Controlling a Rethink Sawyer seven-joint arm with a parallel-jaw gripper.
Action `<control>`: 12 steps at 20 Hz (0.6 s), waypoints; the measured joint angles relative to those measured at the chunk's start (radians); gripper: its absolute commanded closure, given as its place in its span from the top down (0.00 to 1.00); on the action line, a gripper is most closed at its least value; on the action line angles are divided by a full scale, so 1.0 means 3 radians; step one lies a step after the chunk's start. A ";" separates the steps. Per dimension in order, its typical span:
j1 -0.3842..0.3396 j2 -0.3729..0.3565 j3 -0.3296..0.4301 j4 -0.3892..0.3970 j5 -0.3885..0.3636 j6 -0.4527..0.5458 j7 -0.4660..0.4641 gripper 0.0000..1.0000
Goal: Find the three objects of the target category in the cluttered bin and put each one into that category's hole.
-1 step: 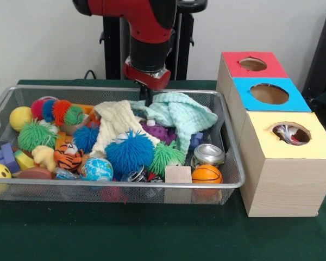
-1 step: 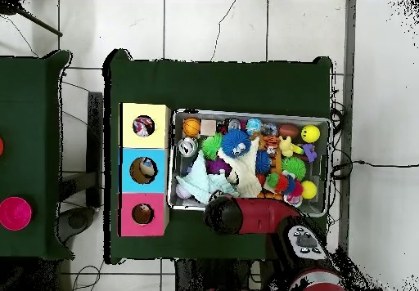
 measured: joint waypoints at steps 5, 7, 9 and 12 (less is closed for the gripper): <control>0.0069 -0.0002 -0.0058 0.0000 0.0073 0.0021 0.0000 0.00; 0.0101 -0.0009 -0.0080 0.0000 0.0089 0.0052 0.0000 0.00; 0.0156 -0.0065 -0.0104 0.0001 0.0134 0.0166 0.0000 0.00; 0.0192 -0.0218 -0.0101 0.0001 0.0253 0.0492 0.0000 0.00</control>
